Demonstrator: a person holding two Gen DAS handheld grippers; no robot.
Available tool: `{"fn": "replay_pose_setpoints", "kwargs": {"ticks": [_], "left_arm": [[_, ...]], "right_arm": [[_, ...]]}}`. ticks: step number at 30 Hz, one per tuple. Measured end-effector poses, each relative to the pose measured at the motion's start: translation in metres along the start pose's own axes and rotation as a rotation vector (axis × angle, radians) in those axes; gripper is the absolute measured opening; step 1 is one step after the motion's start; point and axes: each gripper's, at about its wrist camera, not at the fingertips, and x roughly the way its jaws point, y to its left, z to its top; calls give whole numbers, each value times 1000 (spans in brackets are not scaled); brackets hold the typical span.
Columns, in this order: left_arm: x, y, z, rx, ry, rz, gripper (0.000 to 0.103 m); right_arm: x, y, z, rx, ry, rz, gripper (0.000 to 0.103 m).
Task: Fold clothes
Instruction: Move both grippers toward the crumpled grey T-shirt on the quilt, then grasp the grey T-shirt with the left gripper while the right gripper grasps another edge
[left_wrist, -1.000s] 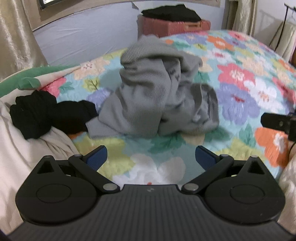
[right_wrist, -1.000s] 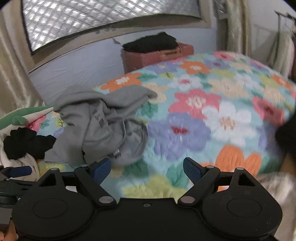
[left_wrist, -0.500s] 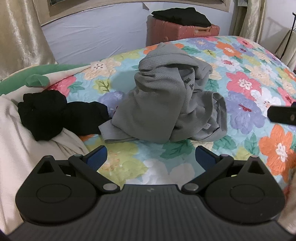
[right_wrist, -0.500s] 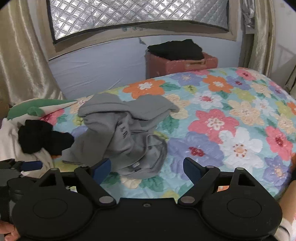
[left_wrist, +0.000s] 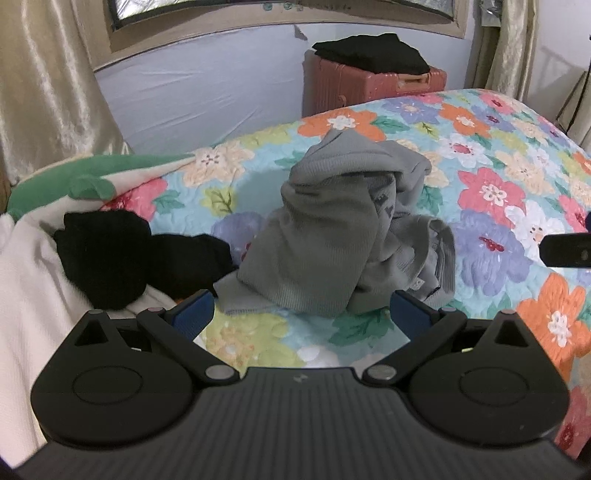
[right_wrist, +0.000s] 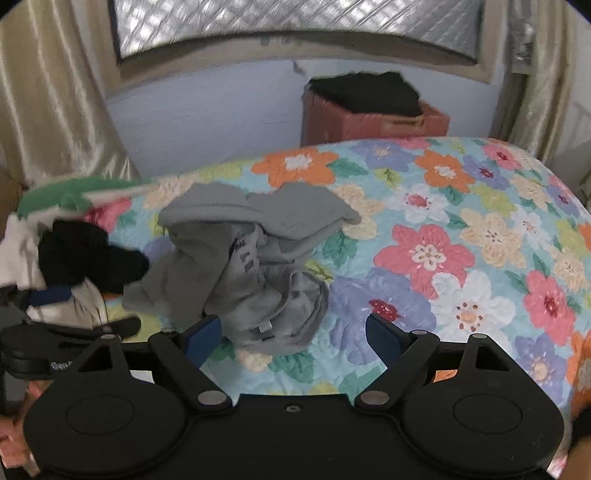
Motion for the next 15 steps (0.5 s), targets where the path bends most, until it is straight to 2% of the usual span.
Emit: {"fn": "replay_pose_setpoints", "kwargs": {"ticks": [2,4,6,8,15], "left_arm": [[3,-1,3,11,0,-6,103],[6,-3,5,20,-1,-15,103],[13,0,7,-12,-19,-71,103],[21,3,9,-38,-39,-103,103],[74,0,26,-42,-41,-78,101]], "right_arm": [[0,-3,10,-17,42,-13,88],[-4,-7,21,-27,45,0,89],[-2,-12,28,-17,39,47,89],[14,-20,28,42,26,107,89],[91,-53,18,296,-26,315,89]]}}
